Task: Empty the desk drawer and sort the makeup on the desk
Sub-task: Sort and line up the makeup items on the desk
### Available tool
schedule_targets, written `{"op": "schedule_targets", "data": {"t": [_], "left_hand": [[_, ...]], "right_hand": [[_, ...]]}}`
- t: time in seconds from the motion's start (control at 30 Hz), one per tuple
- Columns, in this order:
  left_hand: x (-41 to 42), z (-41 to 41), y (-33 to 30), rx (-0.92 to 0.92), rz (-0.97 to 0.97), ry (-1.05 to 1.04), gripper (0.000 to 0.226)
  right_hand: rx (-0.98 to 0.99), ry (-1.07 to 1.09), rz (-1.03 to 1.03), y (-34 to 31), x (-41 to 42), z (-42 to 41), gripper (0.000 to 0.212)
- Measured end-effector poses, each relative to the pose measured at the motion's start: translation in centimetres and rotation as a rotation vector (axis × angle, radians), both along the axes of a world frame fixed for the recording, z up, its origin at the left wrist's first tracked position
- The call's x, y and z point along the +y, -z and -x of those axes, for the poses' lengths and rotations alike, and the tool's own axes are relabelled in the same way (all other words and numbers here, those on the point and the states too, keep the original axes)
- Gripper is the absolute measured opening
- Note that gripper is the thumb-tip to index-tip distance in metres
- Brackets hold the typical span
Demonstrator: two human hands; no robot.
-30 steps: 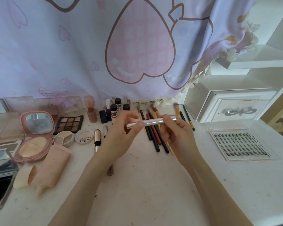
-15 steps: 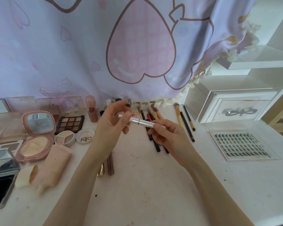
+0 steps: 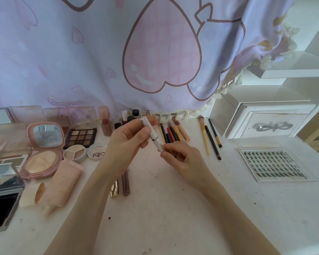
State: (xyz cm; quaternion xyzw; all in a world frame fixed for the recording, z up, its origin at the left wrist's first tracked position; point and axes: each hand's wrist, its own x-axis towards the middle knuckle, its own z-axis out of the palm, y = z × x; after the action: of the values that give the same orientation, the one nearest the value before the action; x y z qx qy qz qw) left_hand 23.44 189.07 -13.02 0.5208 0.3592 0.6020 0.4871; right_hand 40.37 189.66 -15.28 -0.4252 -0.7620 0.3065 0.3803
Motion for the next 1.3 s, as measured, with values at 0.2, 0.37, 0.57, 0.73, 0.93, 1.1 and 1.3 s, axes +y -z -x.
{"op": "schedule_targets", "data": {"t": [0.2, 0.37, 0.57, 0.73, 0.93, 1.1, 1.3], "left_hand": [[-0.3, -0.2, -0.5, -0.013, 0.025, -0.107, 0.019], [-0.2, -0.7, -0.7, 0.006, 0.012, -0.339, 0.023], [-0.2, -0.3, -1.0, 0.055, -0.03, -0.368, 0.013], [-0.2, 0.5, -1.2, 0.071, -0.006, -0.416, 0.011], [0.1, 2.0, -1.4, -0.024, 0.008, -0.615, 0.015], [0.6, 2.8, -1.0, -0.084, 0.06, -0.666, 0.025], [0.4, 2.8, -1.2, -0.082, 0.067, -0.668, 0.027]], "right_hand": [[-0.027, -0.025, 0.033, 0.2, -0.1, 0.6, 0.013], [-0.046, 0.035, 0.018, 0.6, 0.0, 1.5, 0.011], [-0.133, 0.009, -0.042, 0.3, -0.1, 2.5, 0.011], [-0.209, -0.004, -0.047, -0.2, 0.5, 3.9, 0.015], [-0.161, 0.004, 0.061, 0.1, 2.6, 6.7, 0.016], [-0.149, 0.043, 0.092, 0.8, 3.3, 8.0, 0.019], [-0.135, 0.048, 0.097, 1.1, 3.3, 8.3, 0.02]]}}
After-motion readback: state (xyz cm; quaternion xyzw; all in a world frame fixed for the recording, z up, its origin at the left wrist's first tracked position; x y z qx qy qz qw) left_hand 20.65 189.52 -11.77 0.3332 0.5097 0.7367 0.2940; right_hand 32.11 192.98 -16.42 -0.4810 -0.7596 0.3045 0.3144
